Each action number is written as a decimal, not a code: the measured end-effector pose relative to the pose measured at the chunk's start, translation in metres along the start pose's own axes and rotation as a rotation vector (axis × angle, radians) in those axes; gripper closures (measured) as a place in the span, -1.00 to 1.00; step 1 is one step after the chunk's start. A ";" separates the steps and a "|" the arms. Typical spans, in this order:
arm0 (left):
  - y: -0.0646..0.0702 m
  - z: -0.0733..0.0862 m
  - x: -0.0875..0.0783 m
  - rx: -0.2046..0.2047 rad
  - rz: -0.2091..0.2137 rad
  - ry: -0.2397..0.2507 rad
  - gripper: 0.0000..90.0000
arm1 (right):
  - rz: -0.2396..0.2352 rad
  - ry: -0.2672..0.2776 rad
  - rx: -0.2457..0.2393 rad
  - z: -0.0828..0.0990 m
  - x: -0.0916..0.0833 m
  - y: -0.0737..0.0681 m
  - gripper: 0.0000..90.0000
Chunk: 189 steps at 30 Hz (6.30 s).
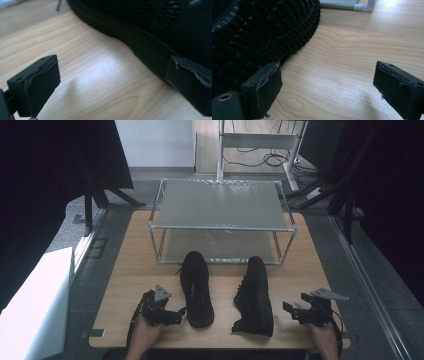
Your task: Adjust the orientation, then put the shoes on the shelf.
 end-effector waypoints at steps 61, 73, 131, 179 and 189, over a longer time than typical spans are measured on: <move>-0.026 0.009 -0.009 -0.057 -0.089 0.013 -1.00 | 0.062 -0.021 -0.095 -0.064 0.028 -0.044 -1.00; -0.025 0.010 -0.007 -0.048 -0.088 -0.002 -1.00 | 0.137 -0.003 -0.040 -0.057 0.007 -0.019 -1.00; 0.010 -0.046 -0.003 -0.180 -0.031 0.154 -1.00 | -0.008 0.059 0.192 -0.033 -0.033 0.012 -0.94; -0.024 -0.045 0.031 -0.396 0.023 0.184 0.78 | 0.030 0.104 0.403 -0.020 0.007 0.025 0.66; -0.025 -0.048 0.020 -0.483 0.121 0.237 0.78 | -0.091 0.115 0.413 -0.030 0.013 0.008 0.66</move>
Point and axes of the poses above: each handheld gripper's, and its own axes: x roughly forward along the jaws, z roughly out of its underside, y roughly to its right, the point moved 2 cm from there along x, roughly forward along the jaws, and after that the axes turned 9 degrees about y, right-handed, at the moved point
